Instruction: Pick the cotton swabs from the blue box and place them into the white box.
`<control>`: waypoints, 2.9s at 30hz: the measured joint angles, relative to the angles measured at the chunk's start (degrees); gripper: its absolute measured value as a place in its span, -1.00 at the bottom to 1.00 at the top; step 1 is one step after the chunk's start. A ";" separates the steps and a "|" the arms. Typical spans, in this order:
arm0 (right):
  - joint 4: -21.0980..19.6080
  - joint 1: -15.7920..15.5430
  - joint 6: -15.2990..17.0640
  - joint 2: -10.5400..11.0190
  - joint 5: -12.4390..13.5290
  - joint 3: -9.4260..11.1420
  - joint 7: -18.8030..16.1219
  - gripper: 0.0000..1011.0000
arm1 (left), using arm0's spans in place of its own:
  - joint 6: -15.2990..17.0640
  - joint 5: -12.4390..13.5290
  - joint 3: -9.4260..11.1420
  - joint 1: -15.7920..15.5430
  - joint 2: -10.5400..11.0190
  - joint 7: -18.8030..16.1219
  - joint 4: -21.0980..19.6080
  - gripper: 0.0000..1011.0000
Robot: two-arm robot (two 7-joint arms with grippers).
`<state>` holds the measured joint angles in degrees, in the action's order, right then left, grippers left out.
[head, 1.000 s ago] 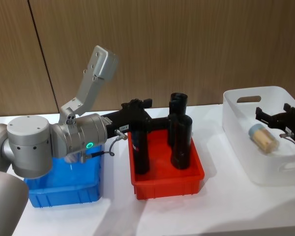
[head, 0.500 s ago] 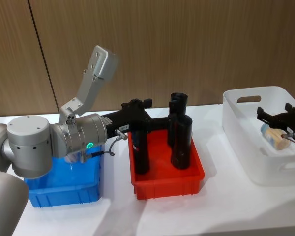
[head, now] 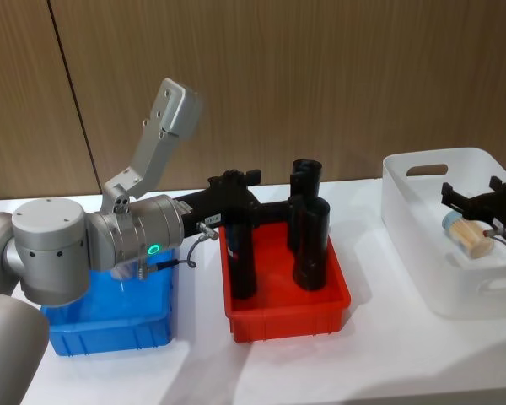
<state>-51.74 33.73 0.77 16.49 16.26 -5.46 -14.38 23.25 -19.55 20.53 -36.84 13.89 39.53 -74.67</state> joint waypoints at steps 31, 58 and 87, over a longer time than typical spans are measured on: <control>-13.25 -9.28 0.26 0.81 0.07 -1.99 2.78 0.98 | -7.54 2.69 1.86 7.86 2.70 -13.08 -6.22 0.99; -33.30 -23.24 0.76 1.96 0.14 -5.06 7.12 0.98 | -19.17 6.92 4.72 19.92 6.83 -33.25 -15.87 0.99; -49.45 -34.56 1.19 2.88 0.21 -7.52 10.60 0.98 | -22.47 8.08 5.49 23.26 8.00 -38.92 -18.53 0.99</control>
<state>-101.19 -0.83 1.95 19.36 16.46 -12.98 -3.78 0.77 -11.47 26.02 -13.58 21.90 0.62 -93.20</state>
